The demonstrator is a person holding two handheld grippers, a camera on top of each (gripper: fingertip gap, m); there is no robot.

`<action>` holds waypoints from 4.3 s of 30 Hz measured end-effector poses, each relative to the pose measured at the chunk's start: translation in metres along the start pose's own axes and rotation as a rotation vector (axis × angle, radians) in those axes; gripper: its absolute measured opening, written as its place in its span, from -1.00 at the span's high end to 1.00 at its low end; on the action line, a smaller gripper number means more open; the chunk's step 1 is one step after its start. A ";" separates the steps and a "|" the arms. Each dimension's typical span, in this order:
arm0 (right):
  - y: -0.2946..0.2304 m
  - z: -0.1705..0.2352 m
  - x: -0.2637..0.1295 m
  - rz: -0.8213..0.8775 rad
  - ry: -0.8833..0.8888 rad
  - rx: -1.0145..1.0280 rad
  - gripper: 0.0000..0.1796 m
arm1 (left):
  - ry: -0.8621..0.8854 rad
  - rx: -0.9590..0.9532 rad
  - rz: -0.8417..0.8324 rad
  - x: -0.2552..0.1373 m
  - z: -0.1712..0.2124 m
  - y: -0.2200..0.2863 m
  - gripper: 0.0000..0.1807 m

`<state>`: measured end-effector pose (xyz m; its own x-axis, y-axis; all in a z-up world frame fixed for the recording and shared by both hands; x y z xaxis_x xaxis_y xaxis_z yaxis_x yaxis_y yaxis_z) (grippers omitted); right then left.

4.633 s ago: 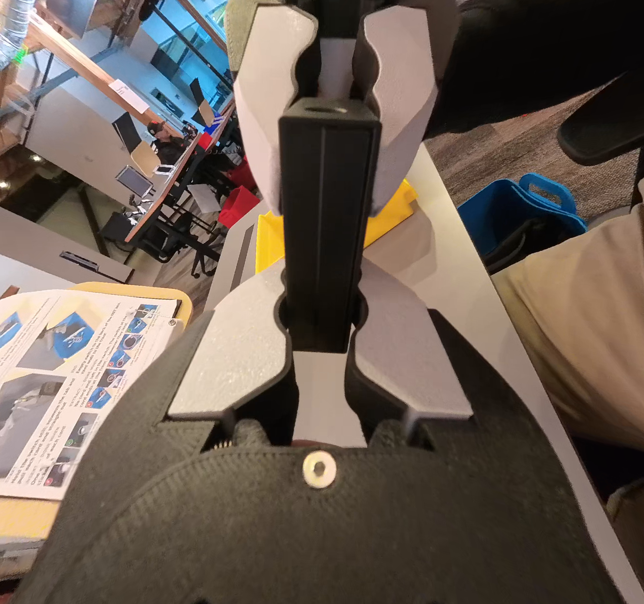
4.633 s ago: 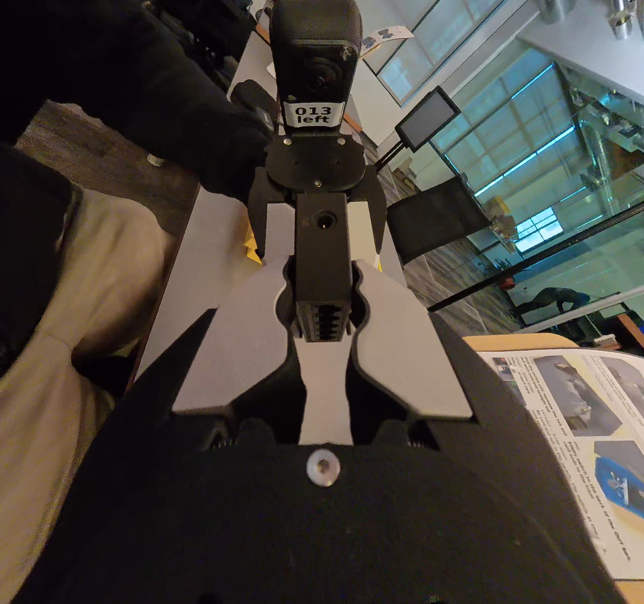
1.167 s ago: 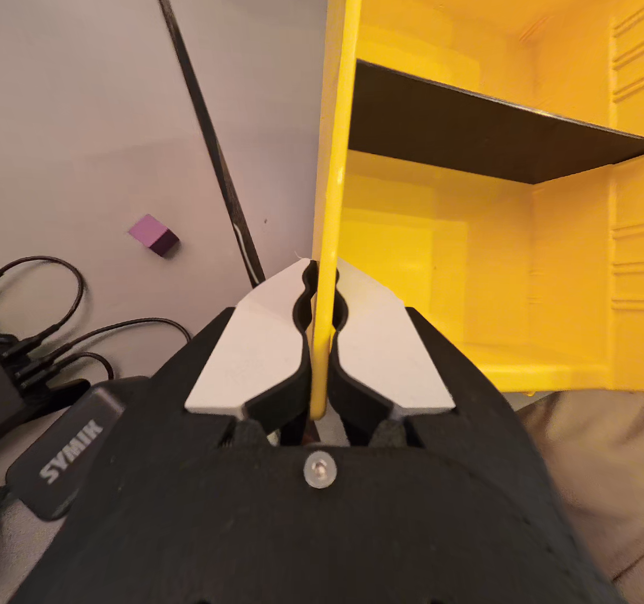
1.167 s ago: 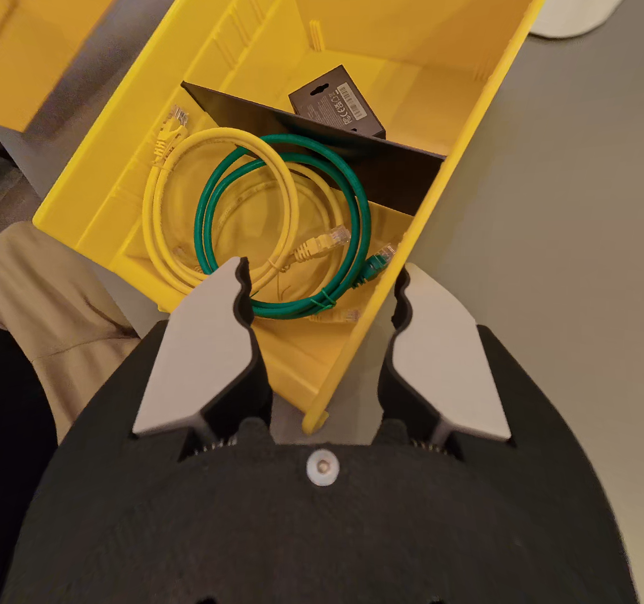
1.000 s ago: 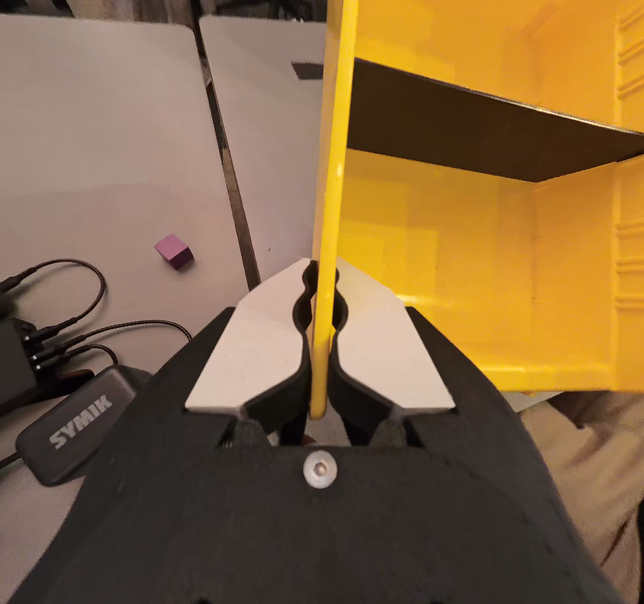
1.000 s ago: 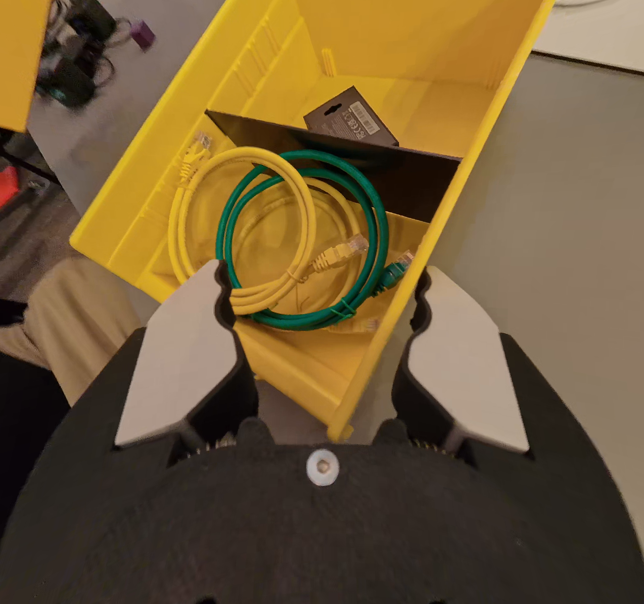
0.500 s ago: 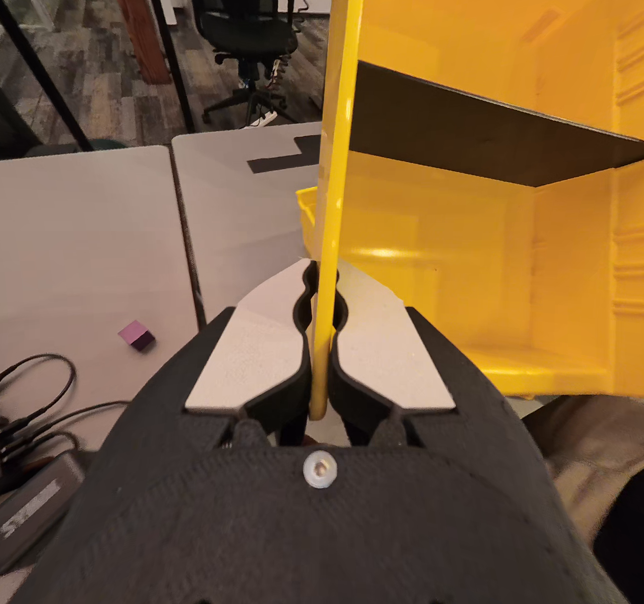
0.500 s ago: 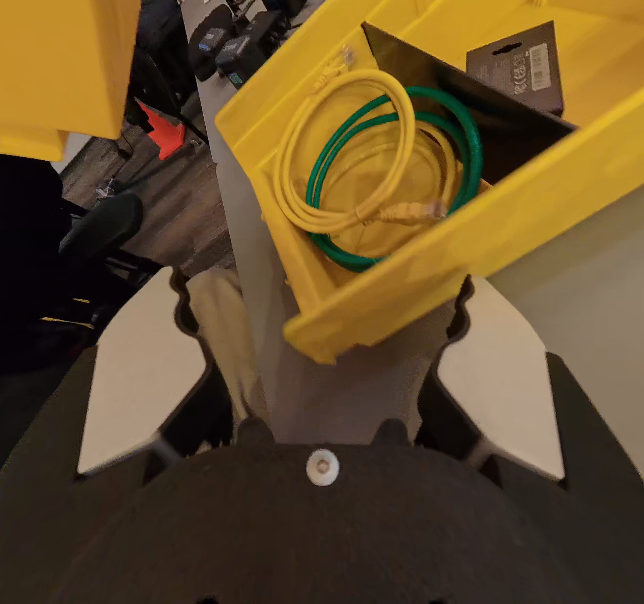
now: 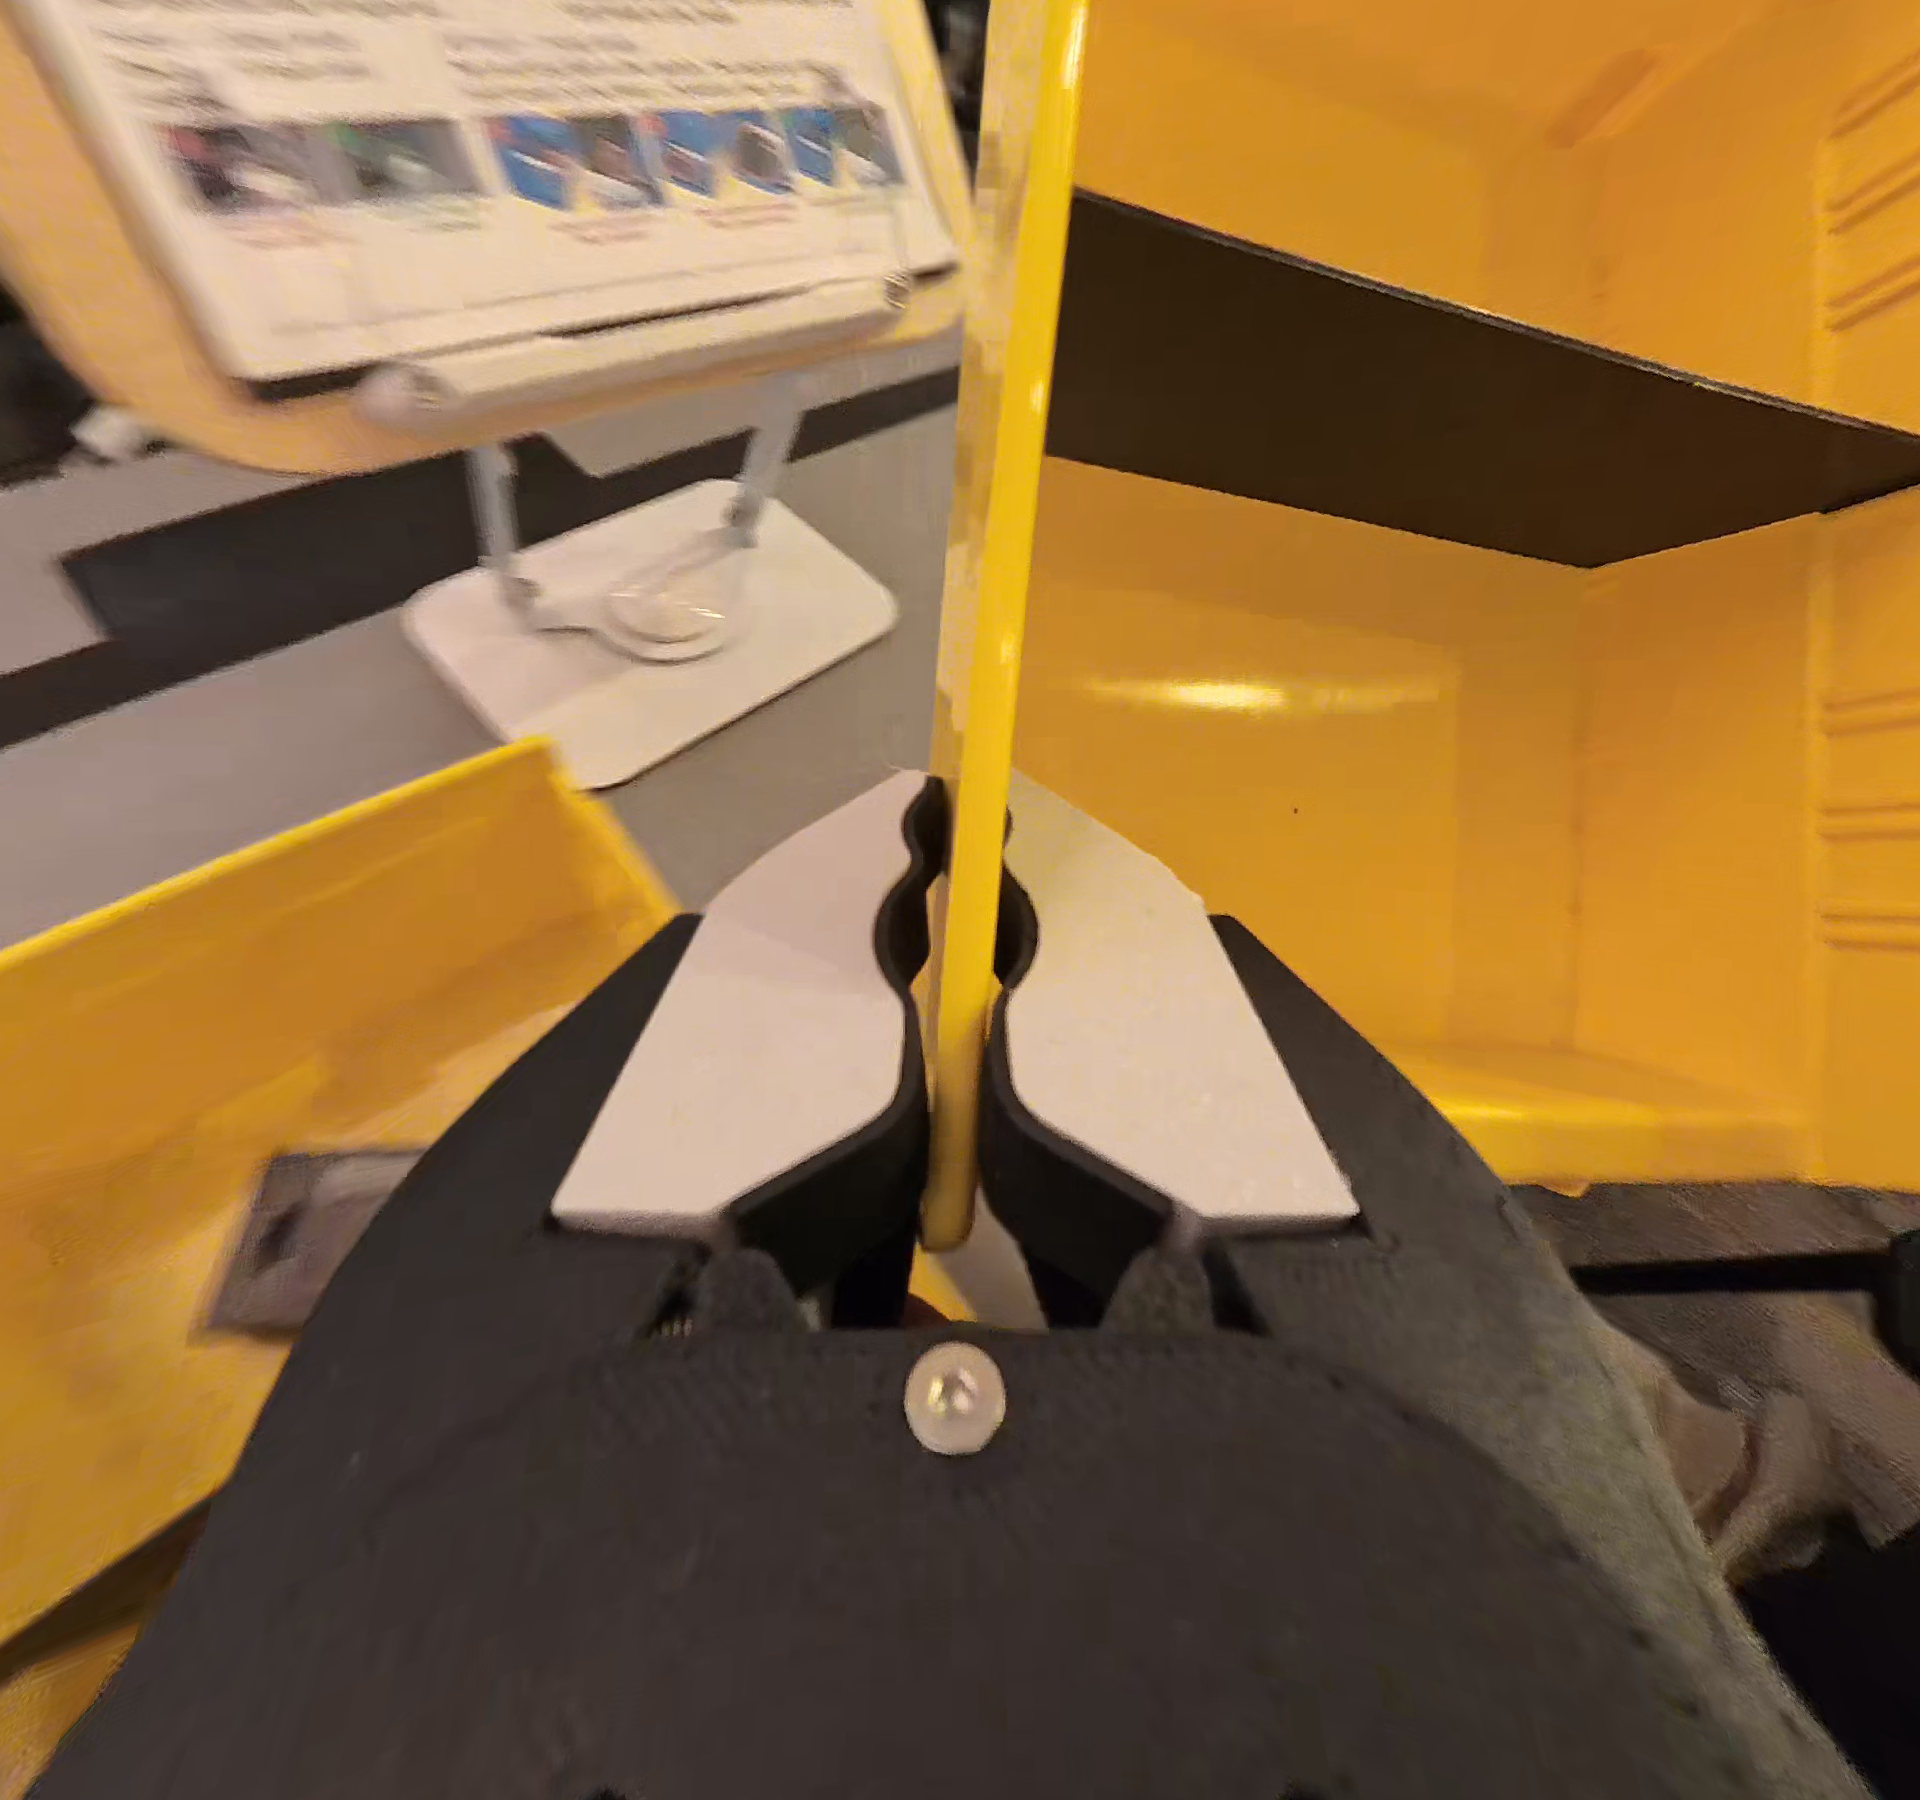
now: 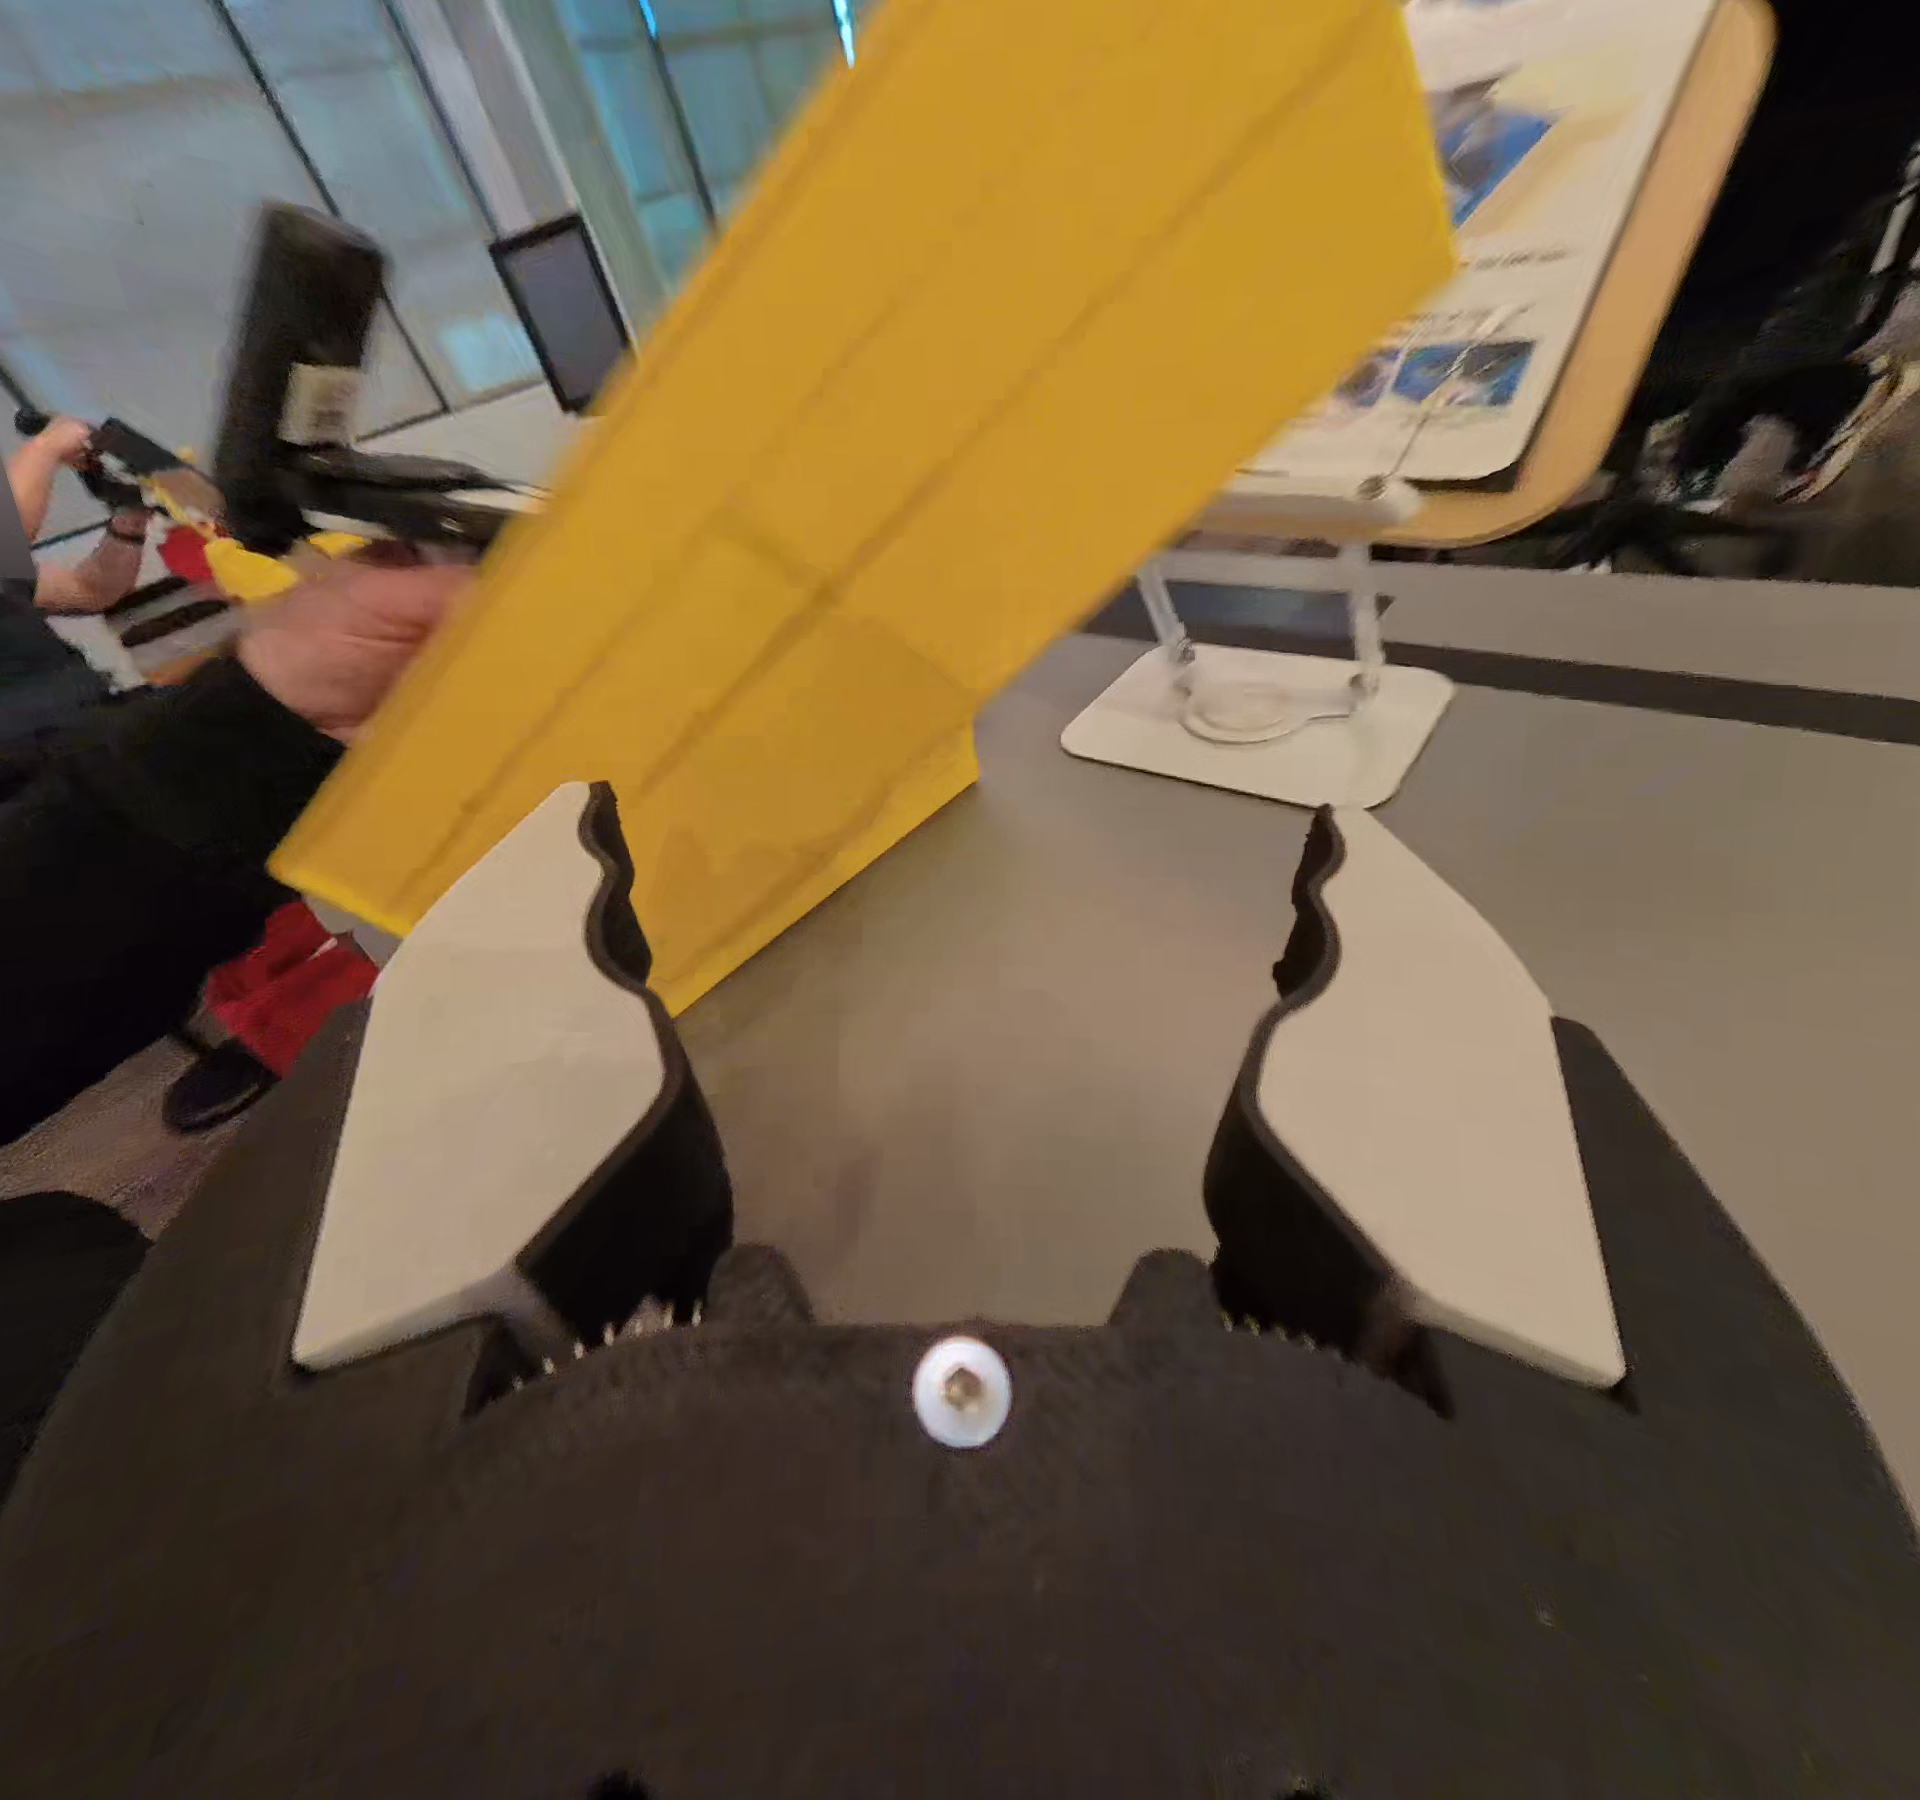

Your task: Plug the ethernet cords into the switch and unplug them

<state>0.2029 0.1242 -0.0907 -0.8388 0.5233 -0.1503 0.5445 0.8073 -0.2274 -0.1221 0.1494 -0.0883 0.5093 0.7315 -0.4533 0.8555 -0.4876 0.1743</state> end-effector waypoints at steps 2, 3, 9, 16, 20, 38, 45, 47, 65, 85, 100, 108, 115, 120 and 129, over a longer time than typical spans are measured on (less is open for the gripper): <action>-0.005 0.004 -0.027 0.065 0.033 -0.047 -0.34 | -0.042 0.001 0.052 0.043 0.000 0.022 0.96; -0.010 0.009 -0.035 0.104 0.042 -0.090 -0.37 | -0.063 0.003 0.066 0.063 0.002 0.033 0.96; -0.004 0.063 -0.040 0.245 -0.082 -0.068 -0.37 | -0.177 -0.004 0.143 0.154 0.030 0.089 0.95; 0.048 0.110 -0.049 0.272 -0.183 0.177 -0.14 | -0.309 -0.133 0.177 0.203 0.084 0.105 0.91; 0.069 0.113 -0.057 0.214 -0.221 0.264 -0.10 | -0.340 -0.154 0.226 0.206 0.104 0.119 0.74; 0.203 0.095 -0.117 0.251 -0.589 0.269 0.44 | -0.343 -0.212 0.698 0.176 0.100 0.211 0.15; 0.199 0.096 -0.115 0.362 -0.738 0.095 0.56 | -0.254 0.036 0.204 0.038 0.070 0.084 0.11; 0.201 0.097 -0.114 0.392 -0.762 0.076 0.59 | -0.283 0.077 -0.045 -0.008 0.069 0.026 0.07; 0.200 0.094 -0.100 0.422 -0.937 -0.007 0.88 | -0.567 -0.248 -0.328 -0.110 0.198 -0.134 0.75; 0.250 0.082 -0.110 0.345 -1.052 -0.083 0.89 | -0.370 -0.510 -0.639 -0.201 0.242 -0.165 0.96; 0.247 0.058 -0.123 0.519 -0.977 -0.221 0.43 | -0.217 -0.239 -0.786 -0.227 0.193 -0.157 0.20; 0.164 0.015 -0.082 0.450 -0.791 -0.395 0.51 | -0.543 0.025 -0.452 -0.115 0.111 -0.167 -0.13; 0.108 0.017 -0.047 0.327 -0.759 -0.499 0.52 | -1.069 -0.037 -0.309 -0.043 0.149 -0.227 -0.31; 0.096 0.016 -0.039 0.295 -0.758 -0.536 0.52 | -1.164 -0.066 -0.323 -0.028 0.153 -0.246 -0.32; 0.093 0.013 -0.038 0.291 -0.725 -0.533 0.52 | -1.257 -0.100 -0.263 -0.010 0.180 -0.249 -0.11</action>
<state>0.2858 0.1756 -0.1189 -0.3672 0.5714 -0.7340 0.5089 0.7839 0.3556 -0.3569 0.1772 -0.2841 -0.0652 -0.1756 -0.9823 0.9474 -0.3199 -0.0057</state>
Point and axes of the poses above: each gripper's, where its closed fingertips meet, x out along the fingers, z out of its underside, y = z × x across the jaws, the point moved 6 cm from there along -x, back along the fingers, and after that the axes turned 4 degrees about -y, right-handed, at the moved point
